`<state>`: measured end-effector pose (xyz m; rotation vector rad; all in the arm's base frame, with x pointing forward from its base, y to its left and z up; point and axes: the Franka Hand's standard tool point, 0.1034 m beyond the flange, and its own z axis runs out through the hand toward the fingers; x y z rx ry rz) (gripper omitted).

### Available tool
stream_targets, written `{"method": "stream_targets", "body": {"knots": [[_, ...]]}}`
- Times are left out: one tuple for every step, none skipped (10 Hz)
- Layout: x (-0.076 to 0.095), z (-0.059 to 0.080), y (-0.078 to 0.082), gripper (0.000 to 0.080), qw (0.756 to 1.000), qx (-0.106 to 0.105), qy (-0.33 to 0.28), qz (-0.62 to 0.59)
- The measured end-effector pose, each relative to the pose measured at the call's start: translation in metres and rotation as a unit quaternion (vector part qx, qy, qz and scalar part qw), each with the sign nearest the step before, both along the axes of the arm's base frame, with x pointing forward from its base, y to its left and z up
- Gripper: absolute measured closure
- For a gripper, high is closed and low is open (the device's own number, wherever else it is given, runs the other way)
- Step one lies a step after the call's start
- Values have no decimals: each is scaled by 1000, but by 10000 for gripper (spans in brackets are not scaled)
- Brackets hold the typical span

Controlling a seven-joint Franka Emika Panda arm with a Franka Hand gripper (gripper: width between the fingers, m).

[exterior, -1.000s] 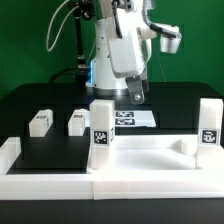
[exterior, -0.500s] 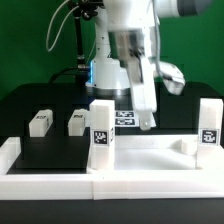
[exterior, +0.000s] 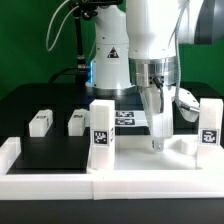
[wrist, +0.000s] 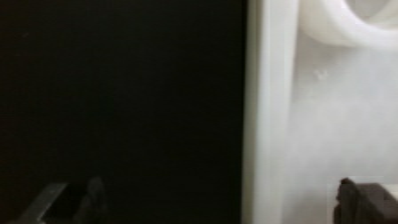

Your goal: Assemble desk

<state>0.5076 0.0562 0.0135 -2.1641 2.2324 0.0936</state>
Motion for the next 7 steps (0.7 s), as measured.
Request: {"method": "stream_targets", "body": {"knots": [[0, 0, 0, 273, 1000, 0, 0, 0], [0, 0, 0, 409, 1000, 0, 0, 0], [0, 0, 0, 409, 1000, 0, 0, 0], [0, 0, 0, 590, 1000, 0, 0, 0], [0, 0, 0, 718, 1000, 0, 0, 0], [2, 1, 0, 739, 1000, -1, -4, 1], [2, 1, 0, 739, 1000, -1, -4, 1]]}}
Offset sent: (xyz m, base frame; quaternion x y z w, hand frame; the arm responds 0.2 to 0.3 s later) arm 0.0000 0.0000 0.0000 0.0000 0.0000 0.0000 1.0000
